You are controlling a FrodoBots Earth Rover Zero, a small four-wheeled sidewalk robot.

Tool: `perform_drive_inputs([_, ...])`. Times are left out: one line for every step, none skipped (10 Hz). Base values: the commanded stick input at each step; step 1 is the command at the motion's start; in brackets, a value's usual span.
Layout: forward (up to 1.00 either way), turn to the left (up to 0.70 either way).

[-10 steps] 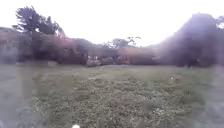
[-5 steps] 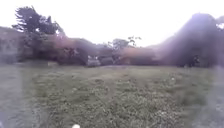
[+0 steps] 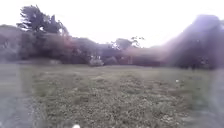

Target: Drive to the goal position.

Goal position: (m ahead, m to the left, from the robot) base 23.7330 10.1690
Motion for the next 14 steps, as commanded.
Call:
perform_drive_inputs([0.45, 0.27])
perform_drive_inputs([0.45, 0.27])
perform_drive_inputs([0.45, 0.27])
perform_drive_inputs([0.45, 0.27])
perform_drive_inputs([0.45, 0.27])
perform_drive_inputs([0.45, 0.27])
perform_drive_inputs([0.45, 0.27])
perform_drive_inputs([0.45, 0.27])
perform_drive_inputs([0.45, 0.27])
perform_drive_inputs([0.45, 0.27])
perform_drive_inputs([0.45, 0.27])
perform_drive_inputs([0.45, 0.27])
perform_drive_inputs([0.45, 0.27])
perform_drive_inputs([0.45, 0.27])
